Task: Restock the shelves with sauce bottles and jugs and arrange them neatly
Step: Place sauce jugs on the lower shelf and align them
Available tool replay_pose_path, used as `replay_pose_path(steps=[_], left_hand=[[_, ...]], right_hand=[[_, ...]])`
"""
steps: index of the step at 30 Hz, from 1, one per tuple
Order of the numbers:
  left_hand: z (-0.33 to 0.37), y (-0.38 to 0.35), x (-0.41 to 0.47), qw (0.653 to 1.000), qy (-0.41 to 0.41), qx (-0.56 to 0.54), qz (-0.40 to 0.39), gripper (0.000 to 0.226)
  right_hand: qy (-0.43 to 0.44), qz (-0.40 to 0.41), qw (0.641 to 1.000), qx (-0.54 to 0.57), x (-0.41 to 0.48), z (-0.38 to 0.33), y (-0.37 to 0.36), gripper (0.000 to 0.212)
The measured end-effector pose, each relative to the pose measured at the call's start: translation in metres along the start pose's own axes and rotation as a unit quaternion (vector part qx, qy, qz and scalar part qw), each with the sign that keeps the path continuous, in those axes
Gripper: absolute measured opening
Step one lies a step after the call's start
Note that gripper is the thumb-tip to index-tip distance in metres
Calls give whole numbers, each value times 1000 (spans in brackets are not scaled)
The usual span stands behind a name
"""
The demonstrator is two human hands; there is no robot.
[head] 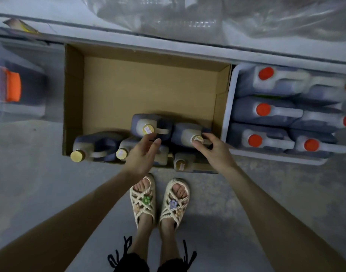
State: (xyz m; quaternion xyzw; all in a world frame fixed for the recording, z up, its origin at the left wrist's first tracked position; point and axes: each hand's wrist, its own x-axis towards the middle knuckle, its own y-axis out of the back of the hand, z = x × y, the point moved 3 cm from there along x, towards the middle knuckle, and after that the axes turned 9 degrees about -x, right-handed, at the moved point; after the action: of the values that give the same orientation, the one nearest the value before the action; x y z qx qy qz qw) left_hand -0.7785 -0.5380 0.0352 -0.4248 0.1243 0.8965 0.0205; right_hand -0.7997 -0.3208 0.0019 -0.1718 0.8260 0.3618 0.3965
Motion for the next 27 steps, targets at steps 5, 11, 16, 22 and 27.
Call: replay_pose_path(steps=[5,11,16,22,27], left_hand=[[-3,0,5,1000,-22,12,-9,31],[0,4,4,999,-25,-3,-25,27],[-2,8,-2,999,-18,-17,-24,36],[26,15,-27,999,-36,-29,-25,32],[83,23,-65,996,-83,-7,-40,36]], right_hand=[[10,-28,999,-18,12,-1,0,70],[9,-55,998,-15,23,-6,0,67],[18,-34,999,31,20,-14,-6,57],[4,54,991,127,-4,-30,27,47],[41,95,973,208,-59,-84,74,17]])
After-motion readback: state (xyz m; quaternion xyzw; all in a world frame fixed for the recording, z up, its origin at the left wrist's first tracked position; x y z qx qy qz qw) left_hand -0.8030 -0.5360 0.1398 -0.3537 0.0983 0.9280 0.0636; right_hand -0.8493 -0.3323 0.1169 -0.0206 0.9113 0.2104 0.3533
